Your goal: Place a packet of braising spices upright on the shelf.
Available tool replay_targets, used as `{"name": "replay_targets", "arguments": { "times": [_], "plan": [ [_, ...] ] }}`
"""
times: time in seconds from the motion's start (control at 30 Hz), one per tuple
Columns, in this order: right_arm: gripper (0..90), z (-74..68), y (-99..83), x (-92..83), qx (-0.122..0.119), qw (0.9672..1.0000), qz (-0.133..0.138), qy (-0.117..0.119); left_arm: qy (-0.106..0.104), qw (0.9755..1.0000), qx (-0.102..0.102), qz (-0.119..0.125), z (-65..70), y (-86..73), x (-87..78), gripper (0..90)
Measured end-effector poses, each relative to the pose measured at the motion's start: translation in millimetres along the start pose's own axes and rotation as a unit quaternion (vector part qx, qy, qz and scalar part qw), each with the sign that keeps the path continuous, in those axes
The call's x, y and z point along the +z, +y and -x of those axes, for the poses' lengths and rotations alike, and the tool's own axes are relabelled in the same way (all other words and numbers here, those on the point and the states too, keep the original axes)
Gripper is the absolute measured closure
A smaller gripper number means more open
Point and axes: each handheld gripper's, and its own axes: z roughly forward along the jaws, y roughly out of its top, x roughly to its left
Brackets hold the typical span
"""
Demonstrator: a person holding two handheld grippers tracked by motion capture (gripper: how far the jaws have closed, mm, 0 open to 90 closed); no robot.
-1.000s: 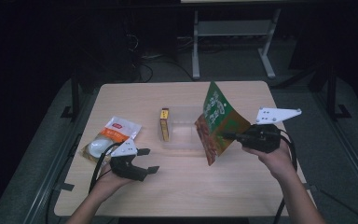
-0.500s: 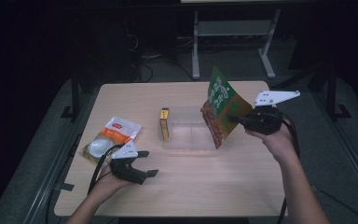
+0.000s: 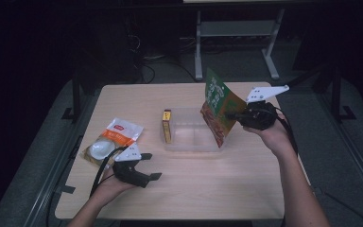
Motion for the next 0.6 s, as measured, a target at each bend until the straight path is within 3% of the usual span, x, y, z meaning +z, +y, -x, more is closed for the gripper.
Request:
{"name": "replay_targets", "arguments": {
  "times": [0.3, 0.6],
  "plan": [
    [90.0, 4.8, 1.7, 9.9, -0.001, 0.9998, -0.013, -0.015, -0.001, 1.0000, -0.002, -0.001, -1.6, -1.3, -0.7, 17.7],
    [90.0, 10.6, -5.0, 3.8, 0.012, 0.9995, -0.007, -0.028, -0.002, 1.0000, -0.004, -0.002, -3.1, -1.6, 0.7, 17.5]
  ]
}}
